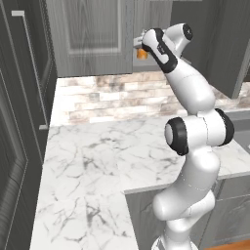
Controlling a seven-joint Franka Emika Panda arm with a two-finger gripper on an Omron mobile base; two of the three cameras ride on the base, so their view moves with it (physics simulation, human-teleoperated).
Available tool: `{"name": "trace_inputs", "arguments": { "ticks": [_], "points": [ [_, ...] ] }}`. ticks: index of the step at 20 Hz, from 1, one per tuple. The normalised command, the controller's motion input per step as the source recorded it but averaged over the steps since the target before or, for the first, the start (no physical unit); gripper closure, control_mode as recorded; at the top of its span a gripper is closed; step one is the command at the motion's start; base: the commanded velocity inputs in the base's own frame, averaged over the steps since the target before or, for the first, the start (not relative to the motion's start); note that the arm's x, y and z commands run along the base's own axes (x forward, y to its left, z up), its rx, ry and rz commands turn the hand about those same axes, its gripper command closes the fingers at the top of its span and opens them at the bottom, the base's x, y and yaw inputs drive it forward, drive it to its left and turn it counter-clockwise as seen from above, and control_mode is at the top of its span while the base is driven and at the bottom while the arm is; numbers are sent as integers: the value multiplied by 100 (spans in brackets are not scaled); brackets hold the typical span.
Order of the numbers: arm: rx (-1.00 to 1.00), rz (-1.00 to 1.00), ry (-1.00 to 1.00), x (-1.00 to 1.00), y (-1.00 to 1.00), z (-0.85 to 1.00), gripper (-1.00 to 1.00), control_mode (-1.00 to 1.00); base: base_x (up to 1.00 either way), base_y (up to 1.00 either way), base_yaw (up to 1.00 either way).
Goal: Open the cabinet. Pick the soap dispenser and place it next to the sink. Then close the cabinet.
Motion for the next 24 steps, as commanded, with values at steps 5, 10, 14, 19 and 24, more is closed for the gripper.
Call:
{"name": "trace_inputs", "arguments": {
  "ticks": [5,10,14,19,24],
  "points": [
    [0,0,0,0,0,0,100,-100,0,0,0],
    [0,0,0,-17,-1,0,100,-100,0,0,0],
    [1,0,-9,-66,-10,10,100,-100,0,0,0],
    [0,0,-9,-63,-10,10,100,-100,0,0,0],
    [0,0,-4,-67,-2,5,100,-100,0,0,0]
  ]
}}
